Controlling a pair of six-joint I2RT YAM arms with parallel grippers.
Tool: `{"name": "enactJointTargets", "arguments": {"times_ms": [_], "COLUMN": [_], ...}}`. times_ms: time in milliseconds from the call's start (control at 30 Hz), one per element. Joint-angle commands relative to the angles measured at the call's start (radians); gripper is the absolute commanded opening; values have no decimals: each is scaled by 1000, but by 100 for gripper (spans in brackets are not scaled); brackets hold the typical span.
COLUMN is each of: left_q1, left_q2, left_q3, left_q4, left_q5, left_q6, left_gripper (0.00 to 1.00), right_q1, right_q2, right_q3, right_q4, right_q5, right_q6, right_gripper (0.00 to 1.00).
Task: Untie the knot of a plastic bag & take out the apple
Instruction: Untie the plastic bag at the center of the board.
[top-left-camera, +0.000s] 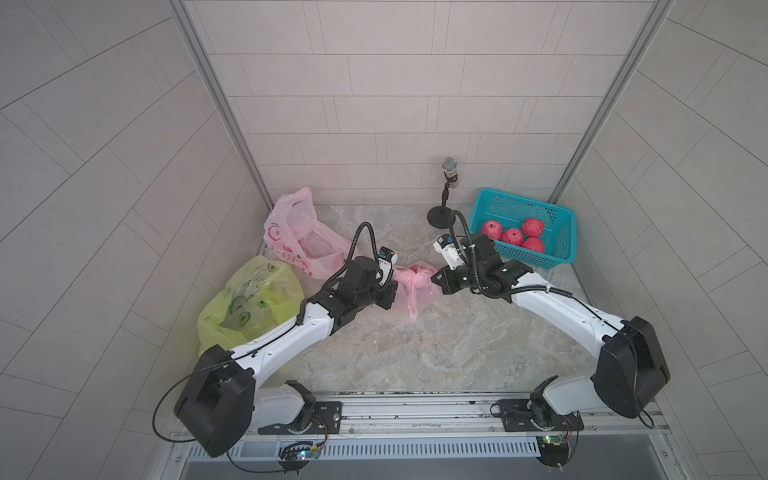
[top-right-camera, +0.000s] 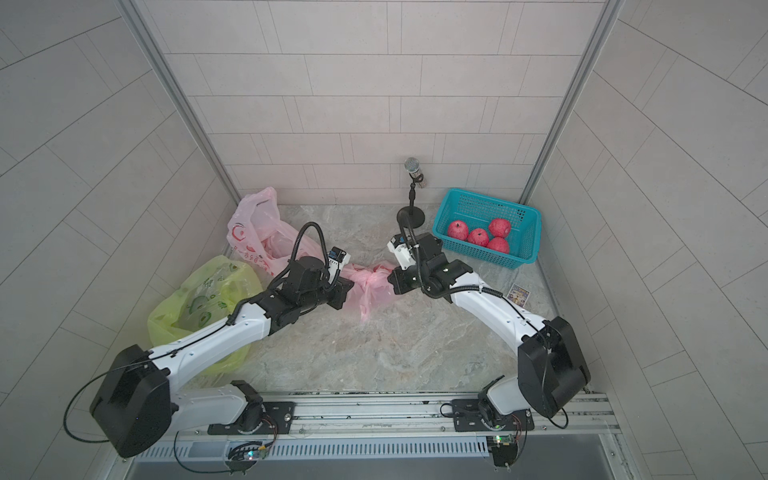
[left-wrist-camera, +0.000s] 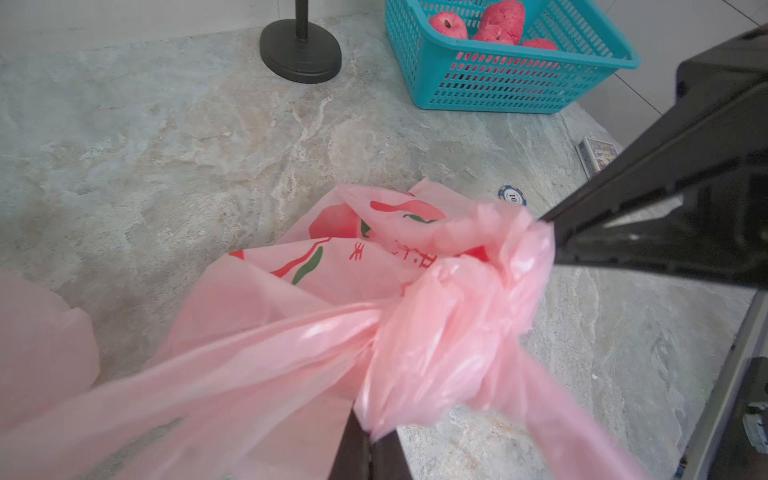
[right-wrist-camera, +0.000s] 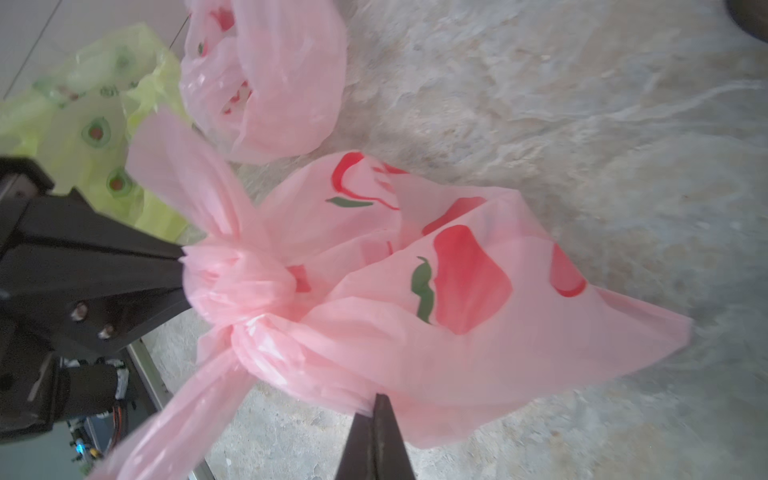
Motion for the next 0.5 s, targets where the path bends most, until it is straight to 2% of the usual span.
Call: {"name": "enactJointTargets", "arguments": {"times_ms": [0,67,200,333,467], "left_q1": [96,161,238,273,273], "left_q2": [-51,-60,-44,-28,-29], "left_q3": [-36,-86,-145,-184,-194], "left_q4": [-20,32,108,196,274], "left_q5": [-41,-1,36,72,162], "left_q6": [-82,-133,-206,-260,-250], "left_gripper": [0,0,0,0,0], "right_q1": [-120,-154,-160,-180,-175], "right_q2": [-57,-66,-58,-35,-33], "right_q3": [-33,-60,-106,-146,-121], "right_q4": [-4,20,13,13,-12], "right_q5": [-64,-94,-56,-44,-57], "right_q6": [112,125,126,172,157], "right_gripper": [0,0,0,0,1]}}
